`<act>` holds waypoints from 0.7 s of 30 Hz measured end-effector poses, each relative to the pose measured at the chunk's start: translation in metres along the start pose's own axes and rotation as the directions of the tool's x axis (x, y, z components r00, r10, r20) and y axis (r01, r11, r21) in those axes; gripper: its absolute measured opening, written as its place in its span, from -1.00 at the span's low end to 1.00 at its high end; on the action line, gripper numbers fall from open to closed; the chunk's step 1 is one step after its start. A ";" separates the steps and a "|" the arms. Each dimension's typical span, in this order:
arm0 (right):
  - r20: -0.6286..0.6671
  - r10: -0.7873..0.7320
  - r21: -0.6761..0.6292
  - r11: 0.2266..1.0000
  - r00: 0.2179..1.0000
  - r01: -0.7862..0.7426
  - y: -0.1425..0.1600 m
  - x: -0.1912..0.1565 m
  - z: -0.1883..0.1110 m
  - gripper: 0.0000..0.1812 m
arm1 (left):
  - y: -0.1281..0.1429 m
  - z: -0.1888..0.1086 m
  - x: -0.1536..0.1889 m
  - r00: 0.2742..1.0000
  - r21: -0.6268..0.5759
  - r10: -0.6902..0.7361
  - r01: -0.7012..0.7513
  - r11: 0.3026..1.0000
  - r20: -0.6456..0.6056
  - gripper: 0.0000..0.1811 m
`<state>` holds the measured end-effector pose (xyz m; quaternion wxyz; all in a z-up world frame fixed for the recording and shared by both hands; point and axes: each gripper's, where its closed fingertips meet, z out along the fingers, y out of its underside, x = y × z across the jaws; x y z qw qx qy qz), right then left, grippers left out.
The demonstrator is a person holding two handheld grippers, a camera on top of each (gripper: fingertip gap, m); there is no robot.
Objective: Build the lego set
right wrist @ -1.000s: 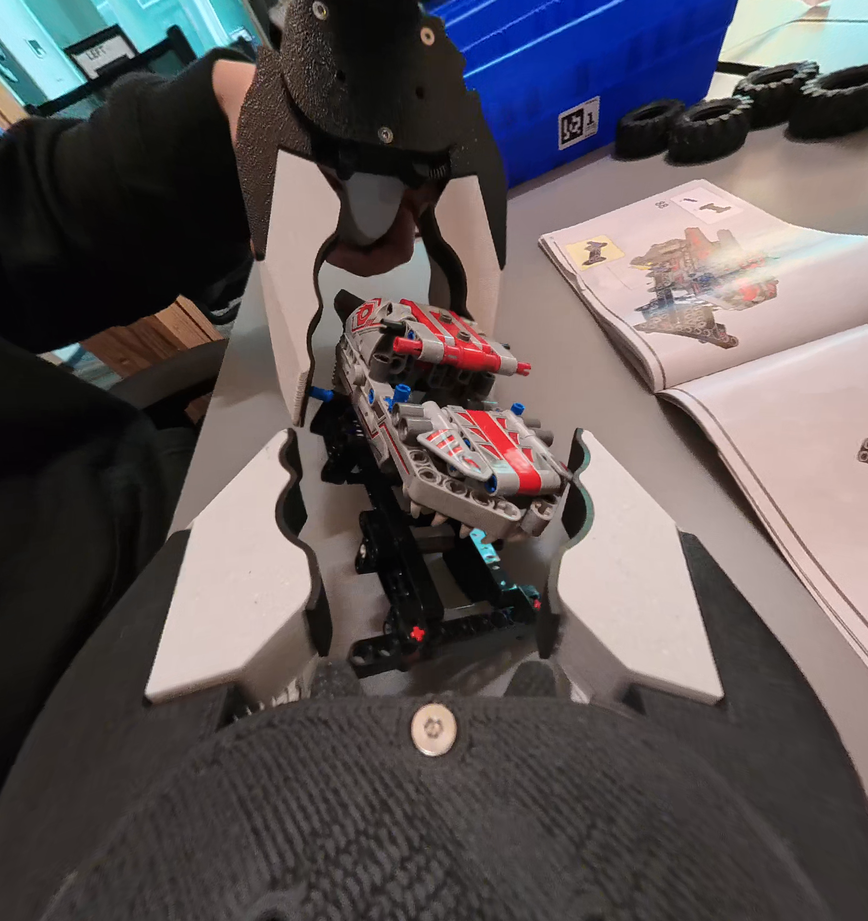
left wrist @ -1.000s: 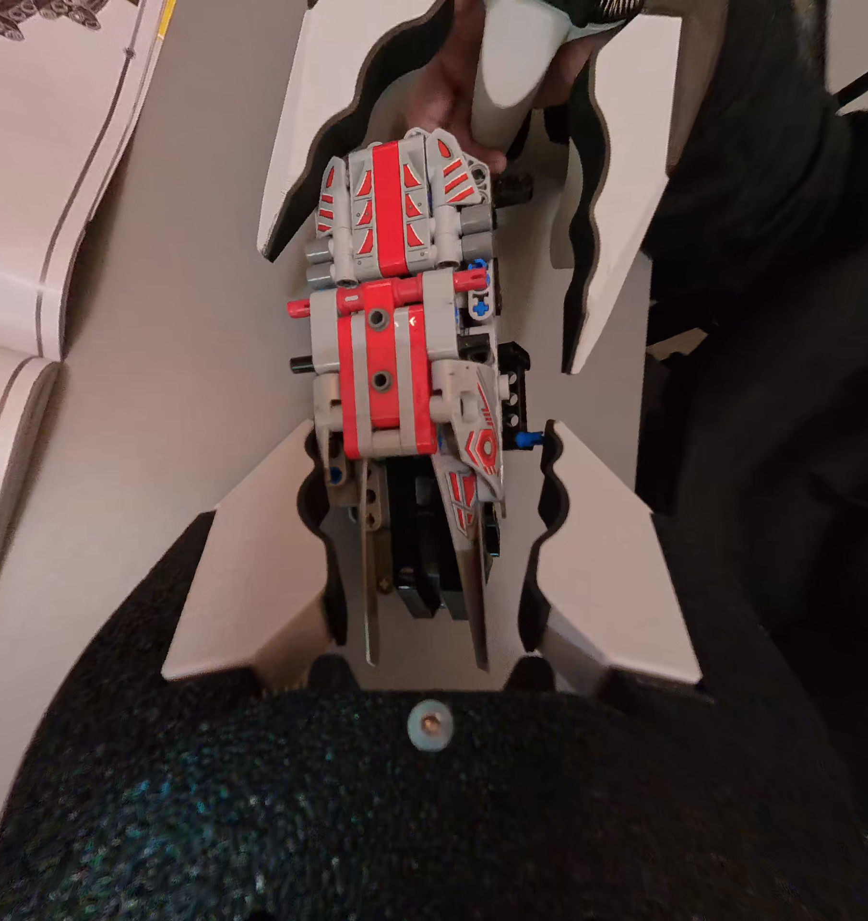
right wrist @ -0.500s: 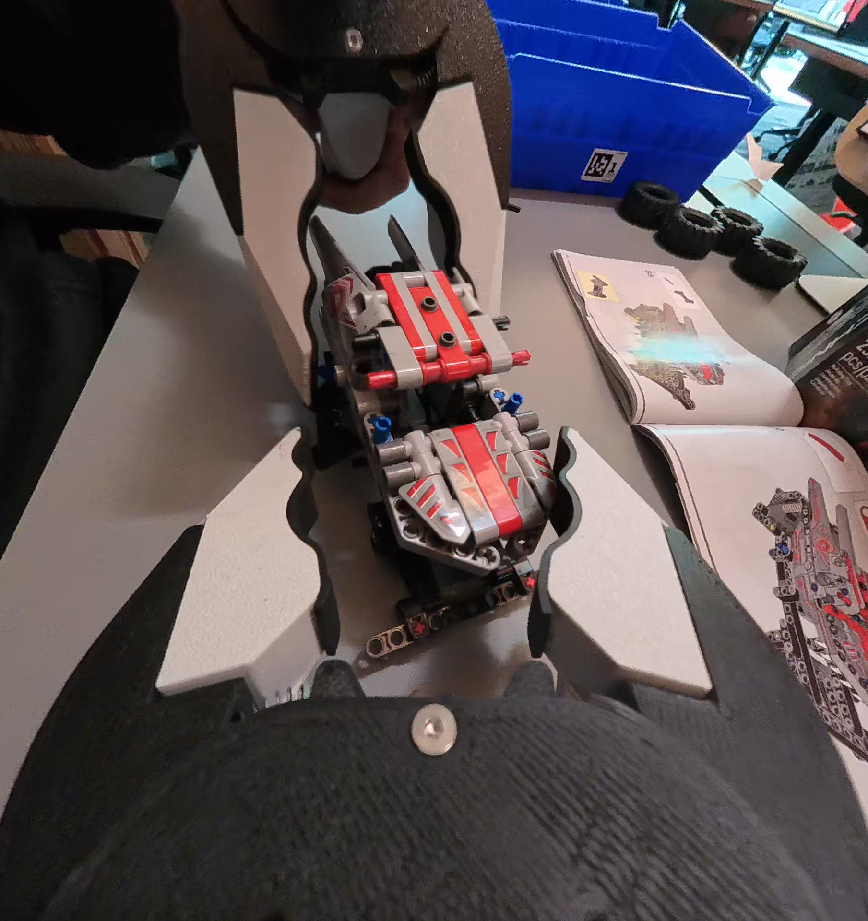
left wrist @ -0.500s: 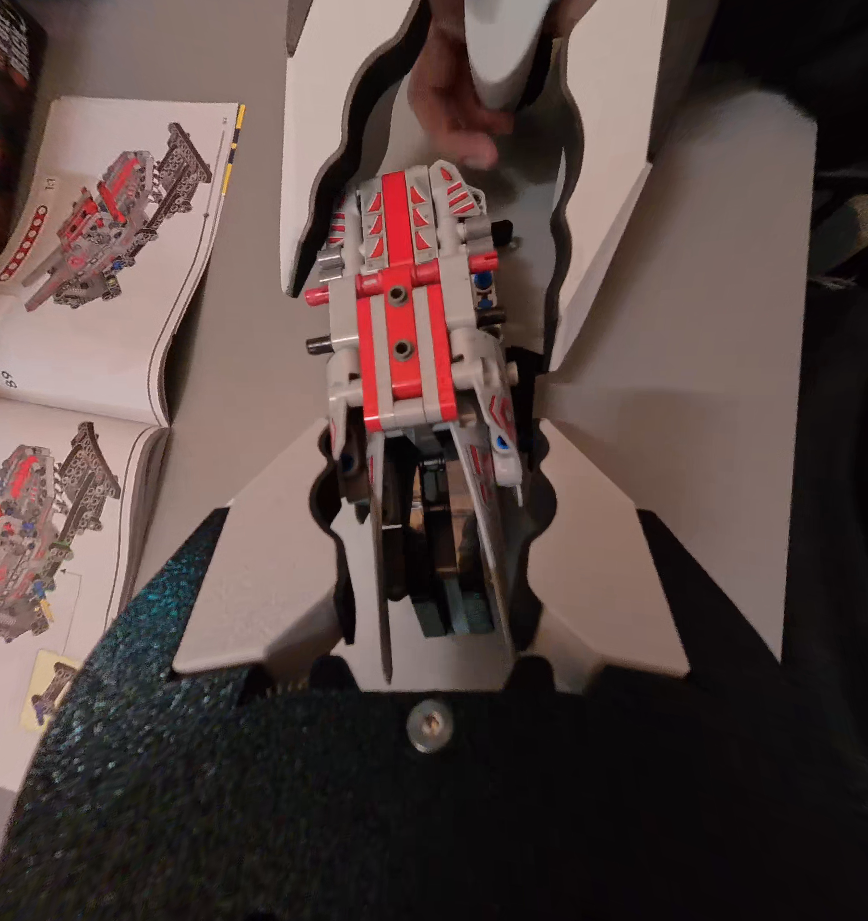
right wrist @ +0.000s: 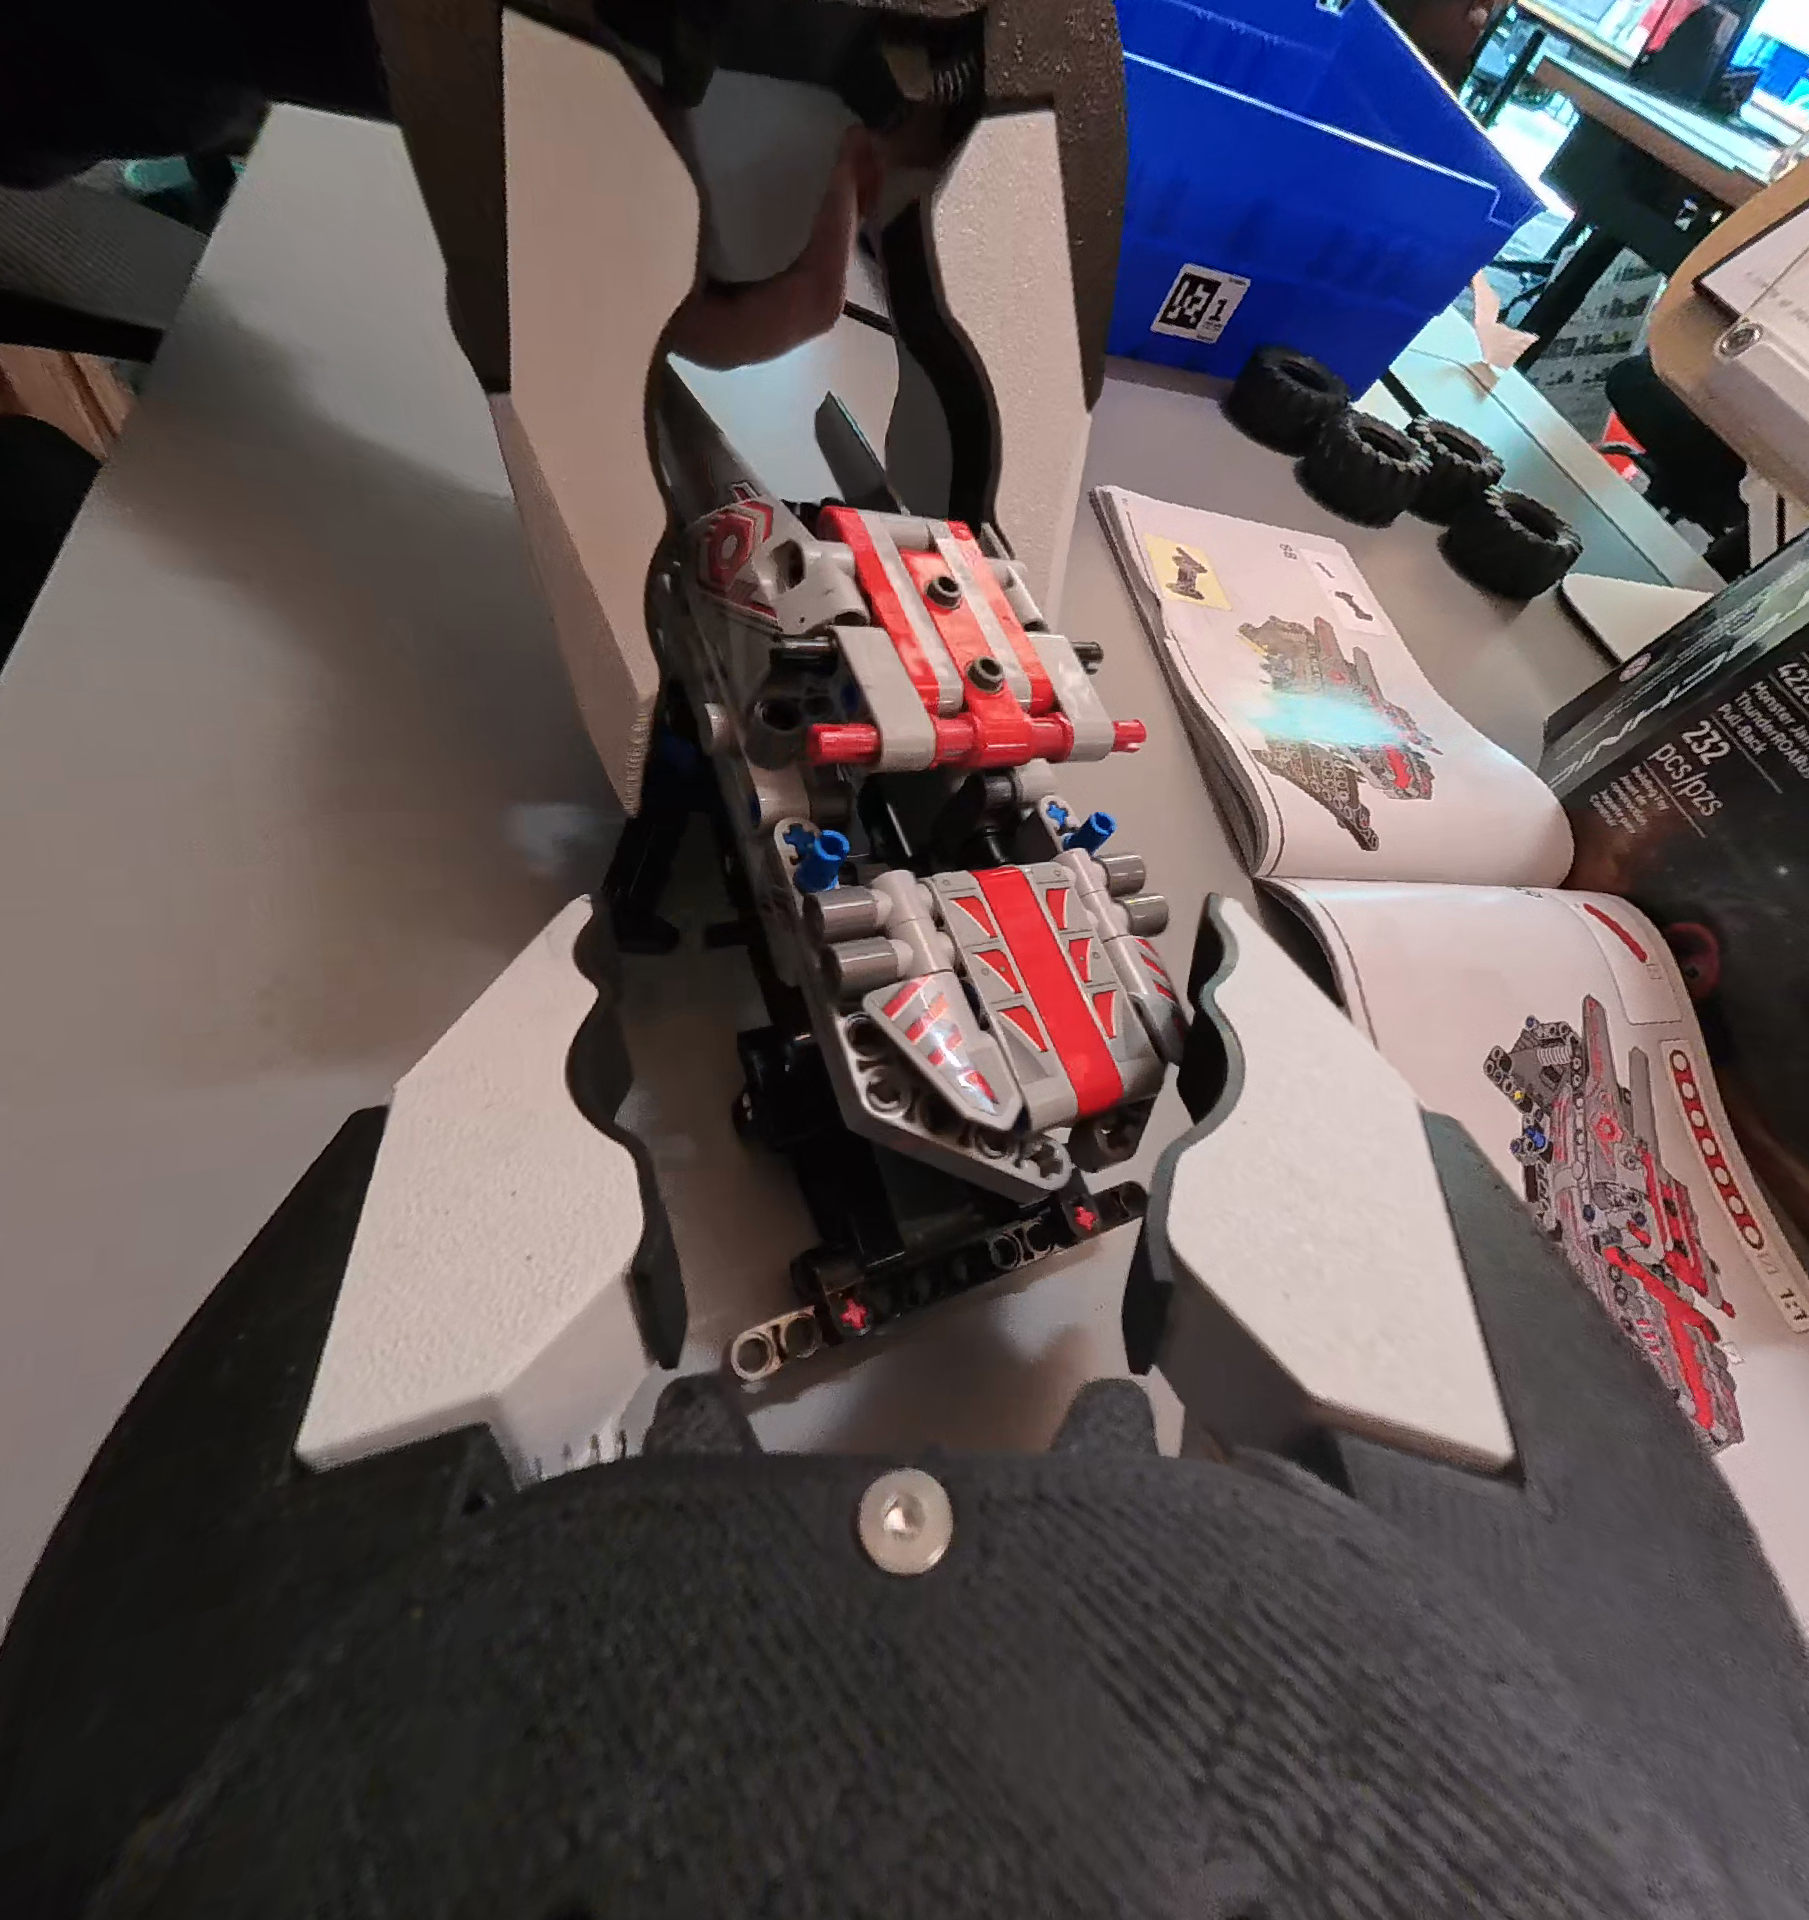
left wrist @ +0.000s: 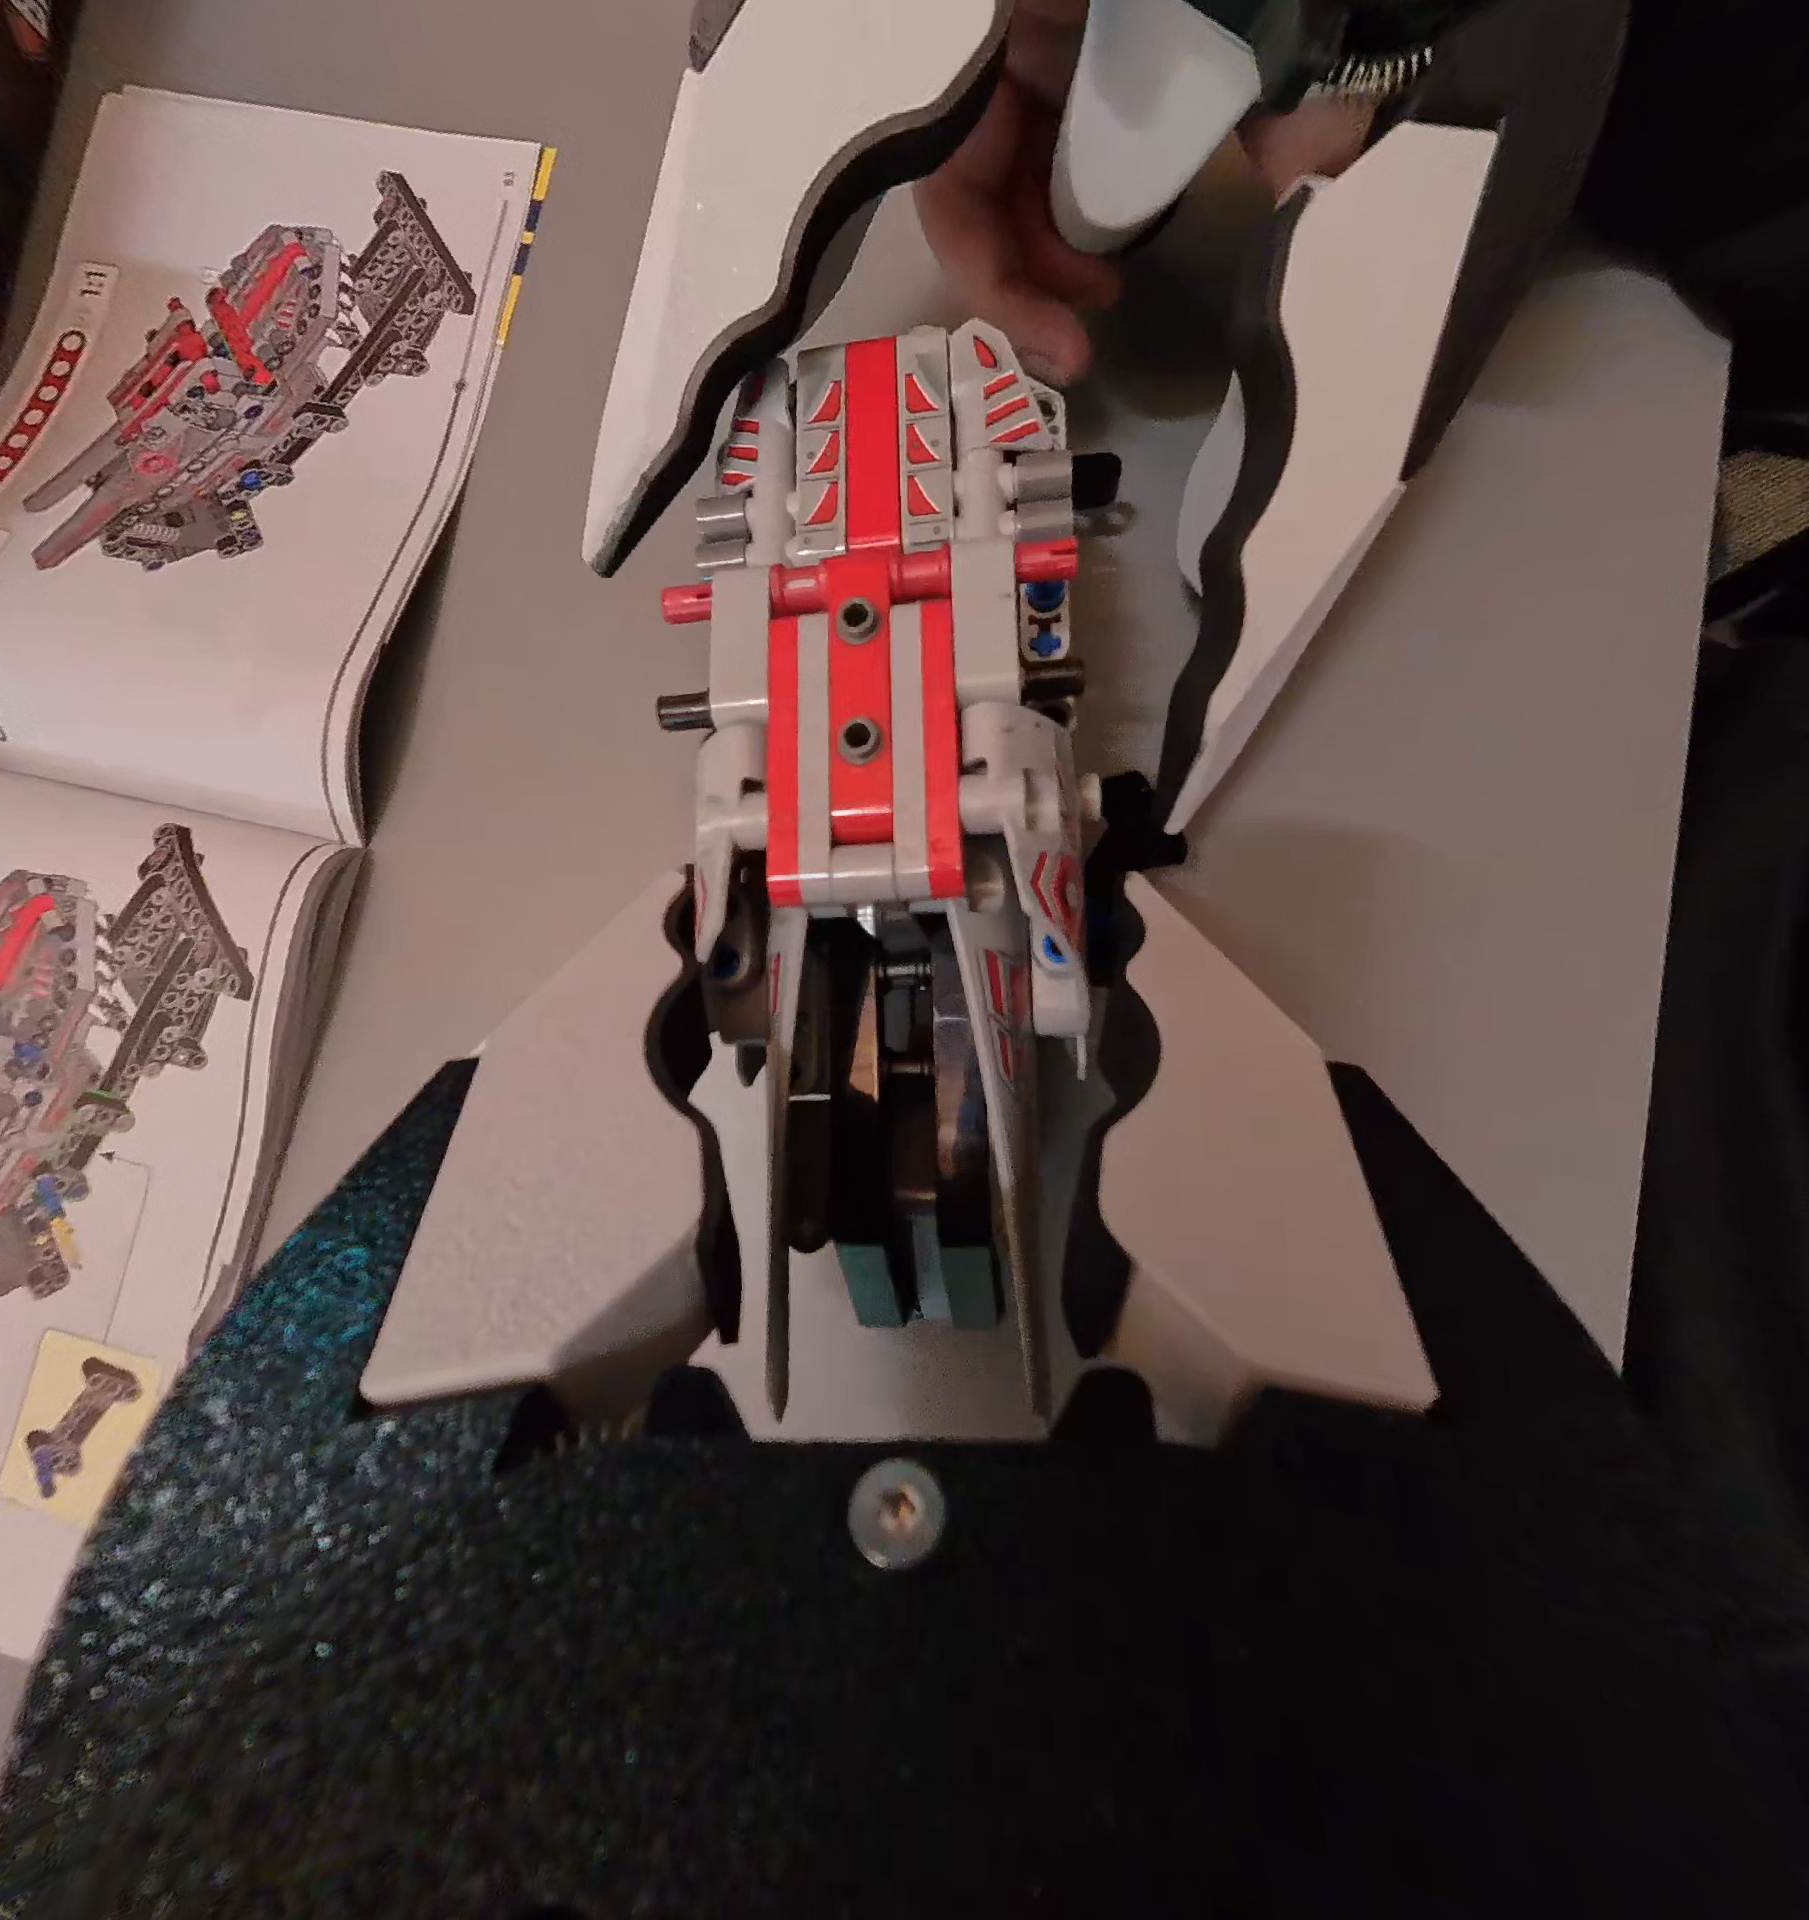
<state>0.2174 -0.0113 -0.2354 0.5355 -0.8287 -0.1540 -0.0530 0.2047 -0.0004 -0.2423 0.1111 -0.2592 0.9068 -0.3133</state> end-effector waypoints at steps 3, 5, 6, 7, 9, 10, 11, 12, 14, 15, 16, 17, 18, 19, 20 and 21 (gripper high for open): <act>0.015 0.035 0.011 0.999 0.999 -0.035 -0.002 0.003 0.002 0.21 | -0.001 0.000 -0.003 0.997 0.024 -0.057 0.058 0.998 -0.055 -0.20; 0.046 0.055 0.015 0.998 0.997 -0.056 -0.004 0.005 0.000 0.10 | -0.002 -0.002 -0.005 0.990 0.044 -0.089 0.094 0.995 -0.105 -0.22; 0.067 0.074 0.015 0.997 0.995 -0.075 -0.005 0.007 -0.003 -0.02 | -0.002 -0.003 -0.005 0.984 0.045 -0.109 0.116 0.992 -0.139 -0.23; 0.076 0.096 0.015 0.995 0.992 -0.098 -0.006 0.011 -0.007 -0.06 | -0.001 -0.003 -0.007 0.977 0.036 -0.132 0.139 0.990 -0.169 -0.23; 0.085 0.112 0.048 0.992 0.990 -0.116 -0.012 0.020 -0.015 -0.04 | 0.001 -0.004 -0.010 0.955 0.012 -0.186 0.194 0.981 -0.232 -0.24; 0.064 0.109 0.077 0.990 0.992 -0.114 -0.016 0.027 -0.019 -0.05 | 0.001 -0.004 -0.012 0.941 0.007 -0.204 0.214 0.977 -0.269 -0.24; 0.033 0.110 0.108 0.988 0.993 -0.113 -0.020 0.035 -0.022 -0.05 | 0.001 -0.005 -0.013 0.923 -0.001 -0.226 0.238 0.971 -0.312 -0.24; 0.024 0.116 0.138 0.983 0.993 -0.118 -0.024 0.039 -0.025 -0.06 | 0.002 -0.005 -0.015 0.900 -0.006 -0.251 0.266 0.964 -0.355 -0.24; 0.068 0.115 0.171 0.977 0.991 -0.125 -0.027 0.031 -0.024 -0.02 | 0.001 -0.005 -0.019 0.835 -0.014 -0.305 0.336 0.942 -0.458 -0.24; 0.077 0.093 0.159 0.982 0.993 -0.105 -0.023 0.026 -0.020 0.00 | 0.001 -0.005 -0.020 0.796 -0.027 -0.325 0.363 0.931 -0.510 -0.24; 0.071 0.065 0.130 0.989 0.995 -0.074 -0.017 0.023 -0.015 0.01 | 0.002 -0.006 -0.020 0.759 -0.040 -0.338 0.382 0.923 -0.557 -0.24; 0.055 0.036 0.091 0.995 0.998 -0.041 -0.011 0.022 -0.010 0.05 | 0.002 -0.006 -0.020 0.728 -0.048 -0.342 0.392 0.919 -0.595 -0.24; 0.044 0.011 0.059 0.998 0.999 -0.013 -0.006 0.021 -0.006 0.13 | 0.002 -0.006 -0.020 0.709 -0.046 -0.336 0.395 0.917 -0.620 -0.24; 0.046 0.004 0.042 0.999 0.999 -0.006 -0.003 0.019 -0.002 0.20 | 0.001 -0.006 -0.022 0.703 -0.033 -0.326 0.396 0.918 -0.633 -0.24; 0.052 0.025 0.034 0.999 0.998 -0.027 -0.003 0.017 -0.001 0.24 | -0.001 -0.006 -0.023 0.706 -0.010 -0.309 0.393 0.920 -0.637 -0.24; 0.061 0.063 0.025 0.998 0.996 -0.064 -0.001 0.017 -0.002 0.27 | -0.002 -0.006 -0.024 0.714 0.009 -0.294 0.387 0.922 -0.636 -0.25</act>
